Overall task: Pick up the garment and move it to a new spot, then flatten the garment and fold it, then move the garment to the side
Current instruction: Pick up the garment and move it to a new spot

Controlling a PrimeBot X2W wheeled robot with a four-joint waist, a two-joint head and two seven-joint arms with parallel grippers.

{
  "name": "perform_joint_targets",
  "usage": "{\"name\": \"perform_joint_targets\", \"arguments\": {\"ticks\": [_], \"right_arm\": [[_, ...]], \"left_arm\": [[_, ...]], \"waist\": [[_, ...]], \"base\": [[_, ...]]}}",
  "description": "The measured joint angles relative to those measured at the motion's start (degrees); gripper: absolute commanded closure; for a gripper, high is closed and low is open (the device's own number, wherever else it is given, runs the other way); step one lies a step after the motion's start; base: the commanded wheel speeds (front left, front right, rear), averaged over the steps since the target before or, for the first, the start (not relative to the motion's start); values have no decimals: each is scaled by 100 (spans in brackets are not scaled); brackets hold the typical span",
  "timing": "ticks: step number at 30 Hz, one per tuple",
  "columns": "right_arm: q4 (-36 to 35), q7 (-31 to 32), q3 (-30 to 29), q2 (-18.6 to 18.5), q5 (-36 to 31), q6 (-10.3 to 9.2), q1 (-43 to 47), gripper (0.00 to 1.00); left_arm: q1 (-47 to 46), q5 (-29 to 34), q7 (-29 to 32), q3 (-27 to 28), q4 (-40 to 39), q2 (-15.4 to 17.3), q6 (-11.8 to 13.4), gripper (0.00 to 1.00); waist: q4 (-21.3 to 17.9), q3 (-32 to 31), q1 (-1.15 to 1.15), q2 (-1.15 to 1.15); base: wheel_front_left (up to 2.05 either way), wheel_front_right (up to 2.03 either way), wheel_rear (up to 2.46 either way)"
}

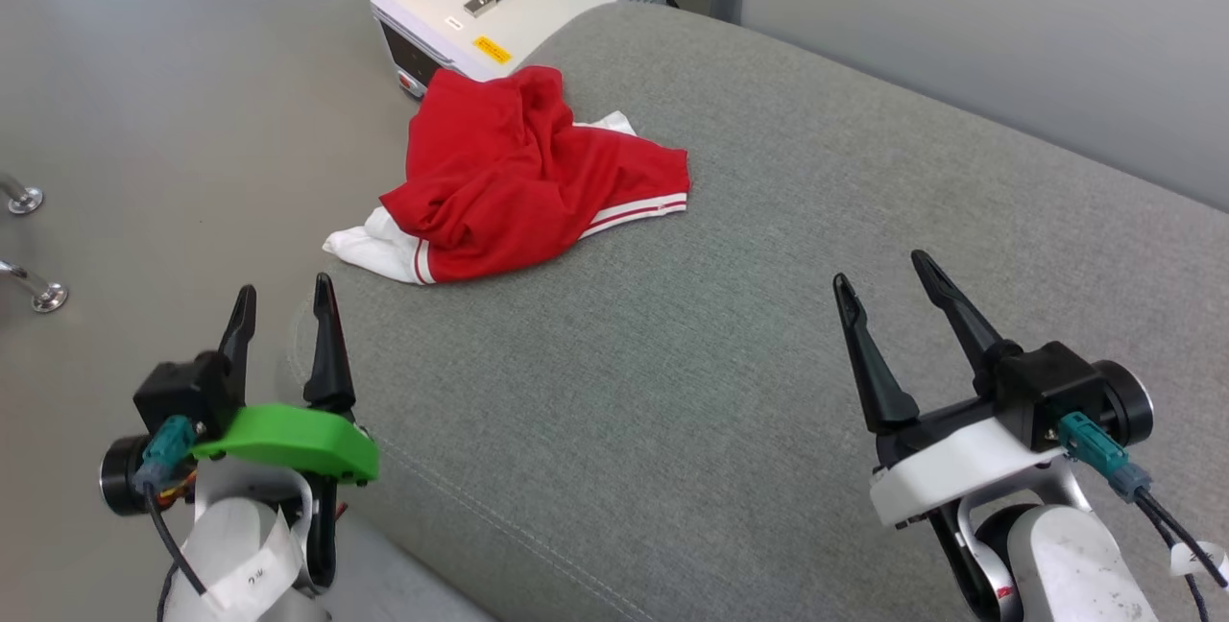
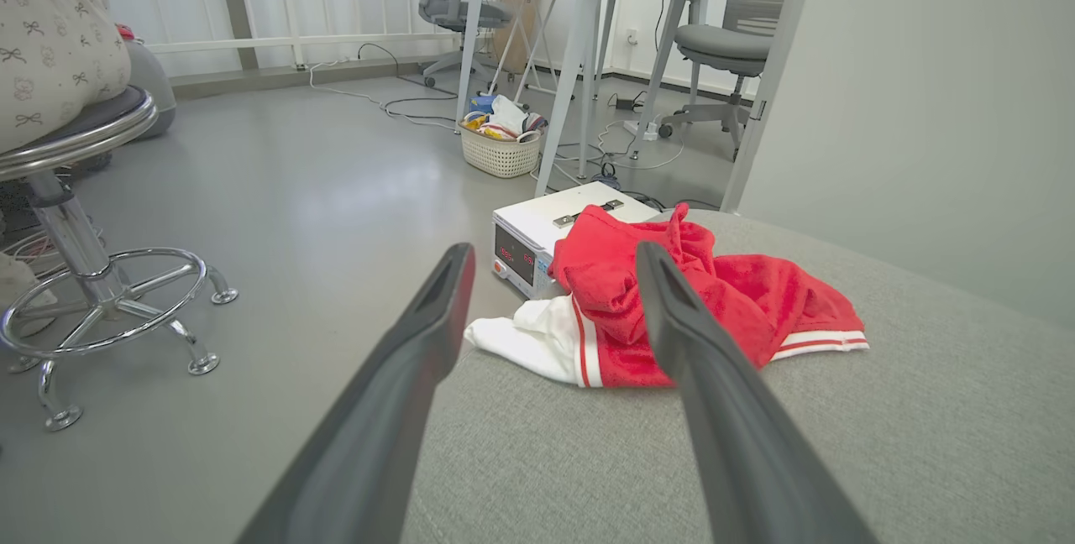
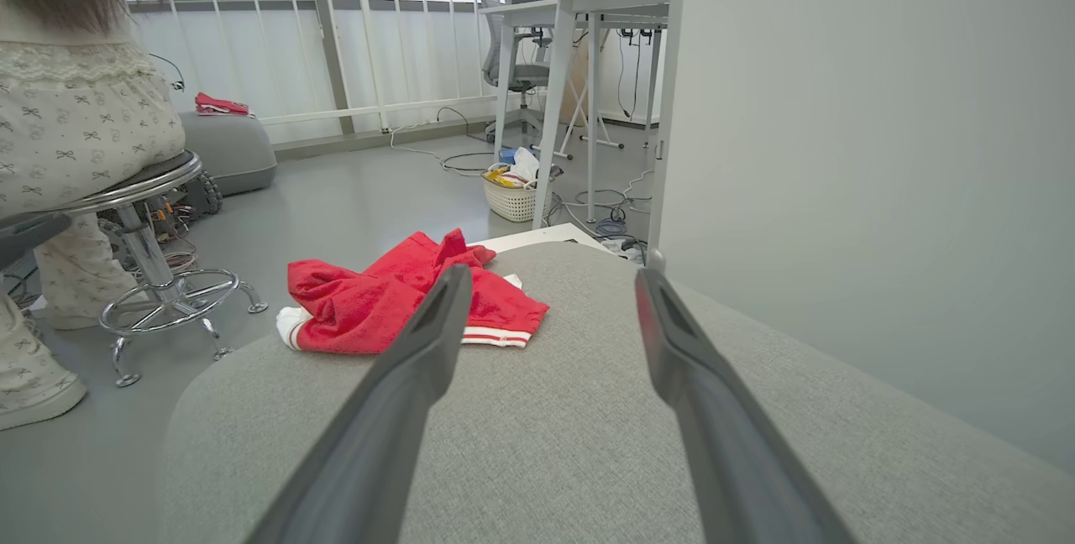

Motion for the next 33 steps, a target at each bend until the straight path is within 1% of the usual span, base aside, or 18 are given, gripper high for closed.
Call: {"name": "perform_joint_targets", "arguments": {"ticks": [4,7,10,12,17,21,23,27,30,33], "right_arm": [[-79,84,-30,-41,-31,0,-132,0],[-124,93,-31,-80,-30,0,-272,0],[-148,97,30,-131,-30,0,-447,0],[-154,94,73,-153,-29,0,-527,0],[-204,80,73,-189,-29,0,-673,0],[-285,85,59,-235,-30,0,-804,0],[-360,108,-20,-253,-31,0,-871,0],[-555,201,-185,-287,-91,0,-994,0],[-691,276,-199,-323,-132,0,-1107,0],[-849,345,-232,-376,-174,0,-1163,0]], "left_arm": [[-616,-212,85,-21,587,201,-86,0],[-1117,-641,556,-51,960,420,-145,0],[-1652,-1039,1059,-136,1183,855,-160,0],[-1947,-1289,1438,-320,1268,1166,-162,0],[-2697,-2171,2584,-967,1526,1892,-172,0],[-3167,-2826,3341,-1495,1666,2336,-174,0],[-3380,-3270,3784,-1761,1760,2455,-174,0],[-3657,-3885,4326,-2209,2002,2573,-175,0],[-3795,-4091,4528,-2384,2299,2713,-175,0],[-3961,-4362,4554,-2405,2648,2753,-175,0]], "waist": [[-136,228,0,0],[-288,392,1,0],[-503,546,0,0],[-638,640,1,0],[-966,919,1,0],[-1147,1194,1,0],[-1227,1364,1,0],[-1341,1708,0,0],[-1419,1958,1,0],[-1490,2198,0,0]], "base": [[0,0,0],[0,0,0],[0,0,0],[0,0,0],[0,0,0],[0,0,0],[0,0,0],[0,0,0],[0,0,0],[0,0,0]]}}
